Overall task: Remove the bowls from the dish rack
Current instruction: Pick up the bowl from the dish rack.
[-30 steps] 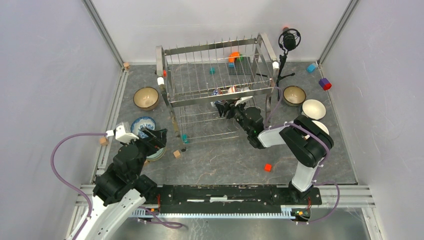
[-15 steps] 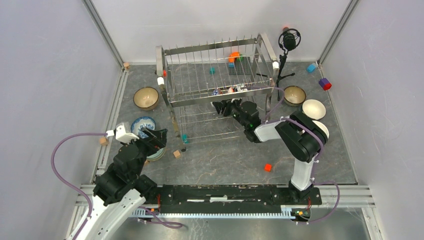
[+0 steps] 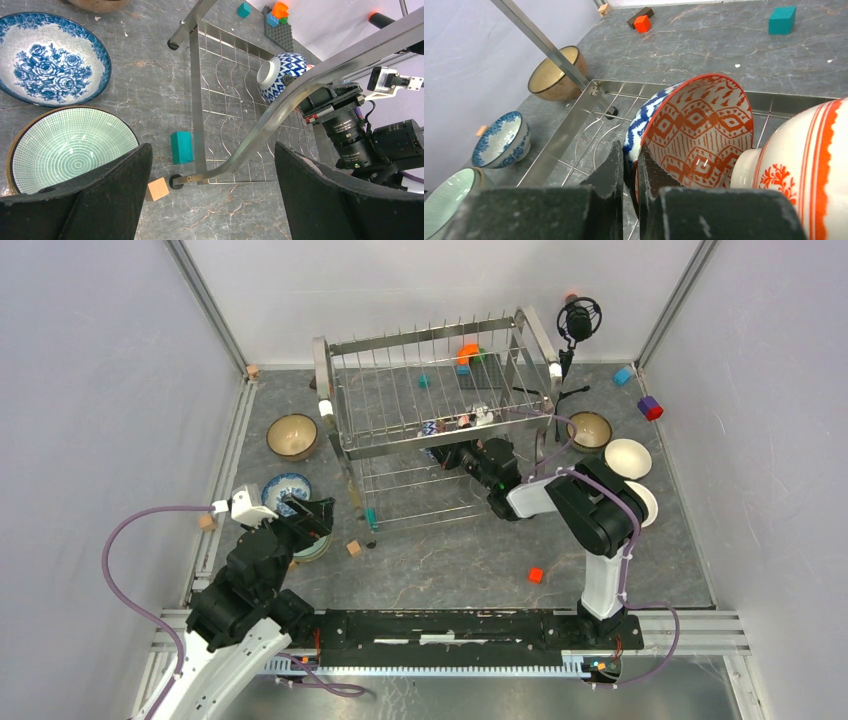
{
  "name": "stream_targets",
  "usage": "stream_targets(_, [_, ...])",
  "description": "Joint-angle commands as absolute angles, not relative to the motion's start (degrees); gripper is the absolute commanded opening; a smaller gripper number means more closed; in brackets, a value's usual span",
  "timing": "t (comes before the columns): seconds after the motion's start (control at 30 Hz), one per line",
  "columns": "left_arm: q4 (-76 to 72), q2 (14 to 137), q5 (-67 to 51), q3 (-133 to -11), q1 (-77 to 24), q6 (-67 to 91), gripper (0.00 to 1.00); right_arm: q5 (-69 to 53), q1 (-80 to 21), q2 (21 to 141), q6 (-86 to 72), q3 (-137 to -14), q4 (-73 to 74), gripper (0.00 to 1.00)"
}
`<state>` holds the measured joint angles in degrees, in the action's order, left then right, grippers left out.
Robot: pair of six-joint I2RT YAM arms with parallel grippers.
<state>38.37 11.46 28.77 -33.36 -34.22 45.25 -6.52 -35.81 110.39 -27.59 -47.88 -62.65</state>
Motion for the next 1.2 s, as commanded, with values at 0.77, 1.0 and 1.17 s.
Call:
stream_targets(0.77, [35.8, 11.3, 29.0, -33.2, -34.5, 43.8, 0.96, -18.7, -34.2, 110.8, -47.8, -43.5, -85.6, 0.00])
stream_targets(1.0, [35.8, 11.2, 29.1, -33.1, -34.5, 43.8, 0.96, -20.8, -34.2, 110.1, -50.3, -42.9, -88.4, 0.00])
stream_targets(1.17, [35.8, 11.1, 29.2, -33.2, -34.5, 43.7, 0.96, -24.8, -34.3, 110.2, -55.5, -41.3, -95.2, 0.00])
